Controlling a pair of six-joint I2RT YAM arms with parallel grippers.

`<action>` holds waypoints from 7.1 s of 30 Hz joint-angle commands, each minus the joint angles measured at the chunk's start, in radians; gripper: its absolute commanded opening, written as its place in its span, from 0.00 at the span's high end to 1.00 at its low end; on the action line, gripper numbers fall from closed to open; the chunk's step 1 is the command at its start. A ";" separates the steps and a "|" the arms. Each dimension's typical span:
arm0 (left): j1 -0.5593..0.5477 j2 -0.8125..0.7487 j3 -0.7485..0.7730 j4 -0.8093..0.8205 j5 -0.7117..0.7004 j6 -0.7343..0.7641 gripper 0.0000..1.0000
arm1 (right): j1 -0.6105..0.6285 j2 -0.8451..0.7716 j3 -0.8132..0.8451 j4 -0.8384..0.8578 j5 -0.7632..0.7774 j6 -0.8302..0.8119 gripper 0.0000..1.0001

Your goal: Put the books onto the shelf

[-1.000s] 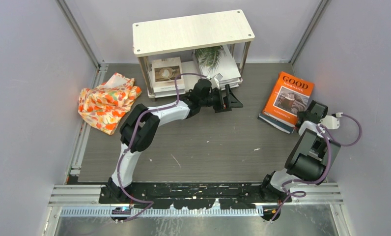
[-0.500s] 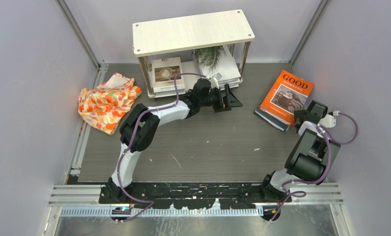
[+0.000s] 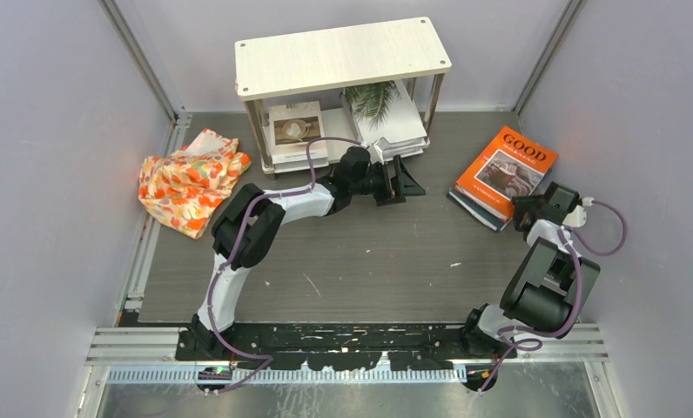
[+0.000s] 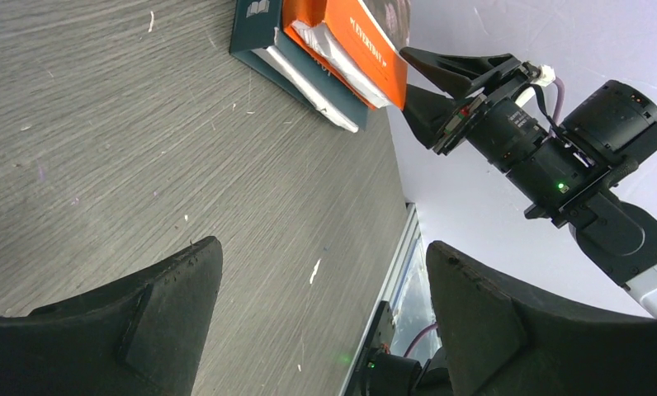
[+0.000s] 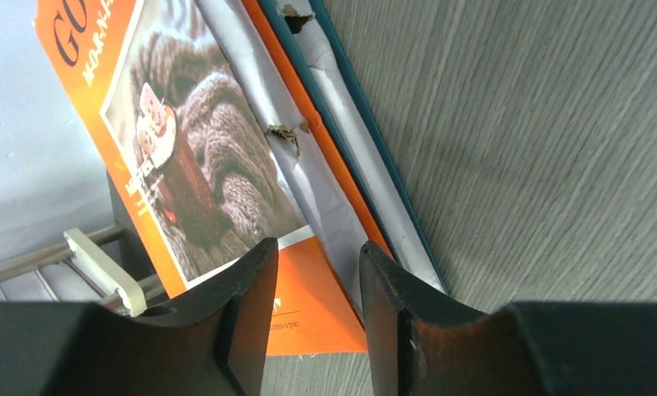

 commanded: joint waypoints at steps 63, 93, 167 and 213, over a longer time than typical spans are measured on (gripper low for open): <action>0.011 -0.008 0.120 0.027 0.027 -0.124 0.00 | 0.264 -0.679 0.036 -0.479 -0.164 0.063 0.99; 0.114 -0.018 0.130 0.401 0.421 -0.377 0.00 | 0.315 -0.819 0.112 -0.695 -0.426 -0.020 0.99; 0.095 -0.411 -0.232 0.105 -0.009 -0.210 0.71 | 0.401 -0.836 0.241 -0.865 -0.391 -0.139 0.59; 0.047 -0.533 -0.328 0.117 -0.423 -0.471 0.70 | 0.652 -0.710 -0.036 -0.171 -0.276 0.293 0.39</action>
